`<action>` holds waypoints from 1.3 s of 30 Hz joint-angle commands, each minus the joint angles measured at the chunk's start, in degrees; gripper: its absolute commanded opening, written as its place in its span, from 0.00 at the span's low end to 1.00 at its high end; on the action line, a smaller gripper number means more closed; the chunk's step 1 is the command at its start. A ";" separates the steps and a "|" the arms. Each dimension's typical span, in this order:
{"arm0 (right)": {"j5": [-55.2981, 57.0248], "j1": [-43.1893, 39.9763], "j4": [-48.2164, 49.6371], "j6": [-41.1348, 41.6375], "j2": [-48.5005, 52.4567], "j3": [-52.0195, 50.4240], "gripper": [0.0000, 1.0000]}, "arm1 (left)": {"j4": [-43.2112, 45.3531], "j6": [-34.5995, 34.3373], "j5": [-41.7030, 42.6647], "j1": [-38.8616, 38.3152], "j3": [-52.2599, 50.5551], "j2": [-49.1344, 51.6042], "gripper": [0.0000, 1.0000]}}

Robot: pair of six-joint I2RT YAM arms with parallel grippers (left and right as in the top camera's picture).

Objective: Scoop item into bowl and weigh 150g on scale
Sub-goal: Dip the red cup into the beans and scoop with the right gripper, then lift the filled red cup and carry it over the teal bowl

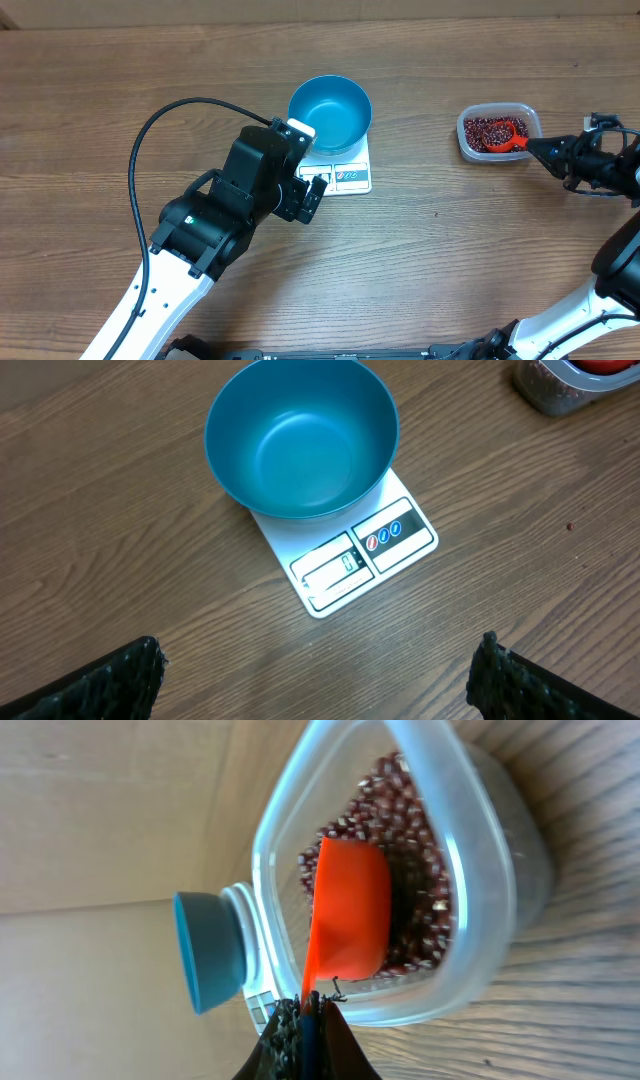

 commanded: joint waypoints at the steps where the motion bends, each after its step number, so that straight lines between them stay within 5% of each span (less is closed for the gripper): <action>1: -4.63 -0.15 0.04 -1.25 0.52 -0.24 0.04 | 0.04 -0.59 0.09 0.31 0.11 0.31 1.00; 39: -18.86 -0.15 -1.05 -2.36 0.52 -0.24 0.04 | 0.04 -0.59 0.09 0.31 0.11 0.31 1.00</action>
